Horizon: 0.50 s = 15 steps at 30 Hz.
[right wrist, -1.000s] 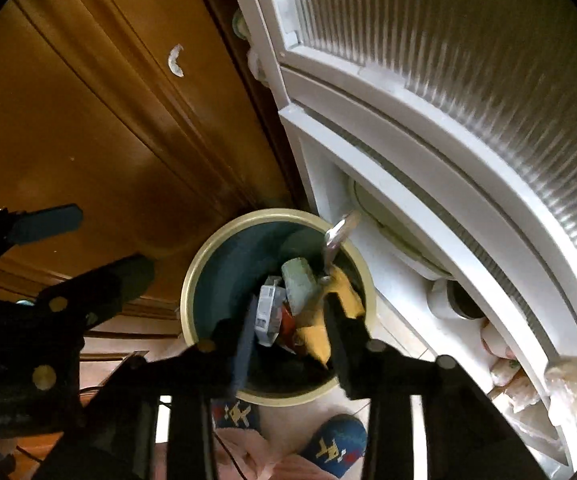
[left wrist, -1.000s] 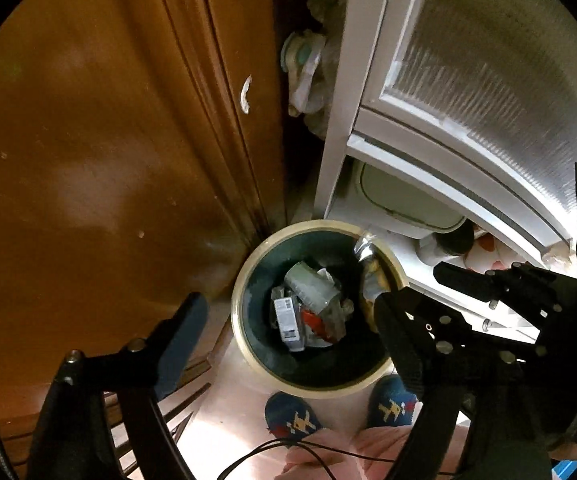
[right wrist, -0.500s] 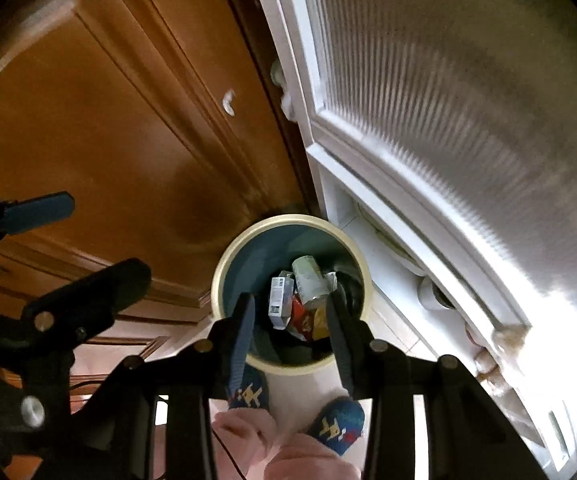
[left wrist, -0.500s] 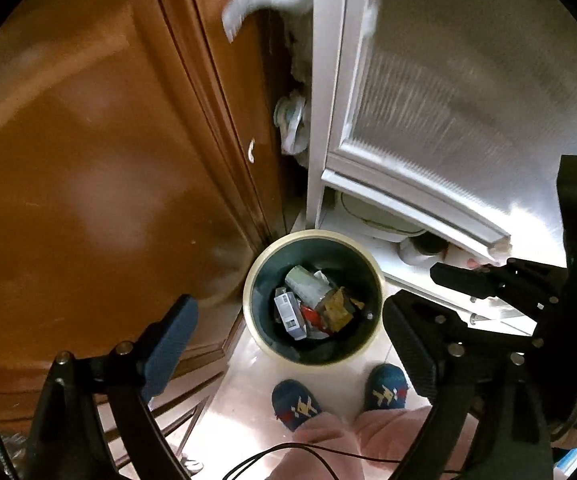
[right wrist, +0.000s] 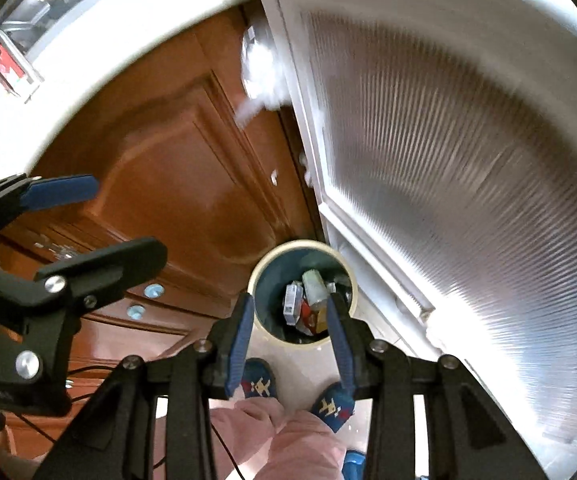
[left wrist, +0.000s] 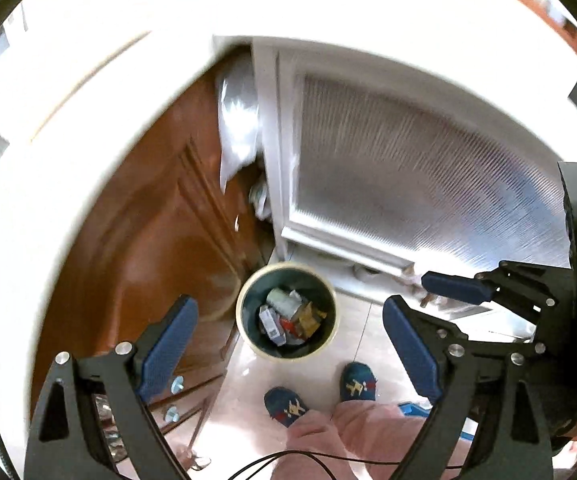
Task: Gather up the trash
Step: 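Raise both tools from the bin back over the countertop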
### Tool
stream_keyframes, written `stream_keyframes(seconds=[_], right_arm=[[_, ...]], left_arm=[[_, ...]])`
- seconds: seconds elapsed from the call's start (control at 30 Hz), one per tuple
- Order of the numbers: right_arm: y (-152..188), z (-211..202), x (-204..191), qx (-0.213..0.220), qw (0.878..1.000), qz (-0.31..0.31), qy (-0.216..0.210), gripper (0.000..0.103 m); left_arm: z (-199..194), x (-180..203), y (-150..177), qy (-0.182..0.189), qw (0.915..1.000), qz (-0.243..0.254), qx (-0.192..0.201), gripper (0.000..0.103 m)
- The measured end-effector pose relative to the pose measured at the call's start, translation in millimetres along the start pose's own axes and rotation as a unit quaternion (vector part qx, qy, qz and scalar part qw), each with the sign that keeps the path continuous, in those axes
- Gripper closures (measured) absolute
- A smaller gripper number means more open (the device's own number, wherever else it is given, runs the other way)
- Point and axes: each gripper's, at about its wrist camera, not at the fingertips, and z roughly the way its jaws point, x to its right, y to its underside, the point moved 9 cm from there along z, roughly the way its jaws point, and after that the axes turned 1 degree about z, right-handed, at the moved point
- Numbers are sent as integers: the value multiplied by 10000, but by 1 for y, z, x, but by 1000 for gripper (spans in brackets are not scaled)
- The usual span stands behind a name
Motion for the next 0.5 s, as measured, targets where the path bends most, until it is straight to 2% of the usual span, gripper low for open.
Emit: stream_keyframes(seconds=[0.23, 0.5], right_arm=[[-40, -72, -9, 550, 9985, 26, 13, 65], [-114, -151, -10, 1440, 9886, 70, 437, 65]], left_arm=[[-63, 8, -58, 138, 9983, 129, 559, 10], [-118, 3, -131, 318, 9936, 233, 1057, 10]])
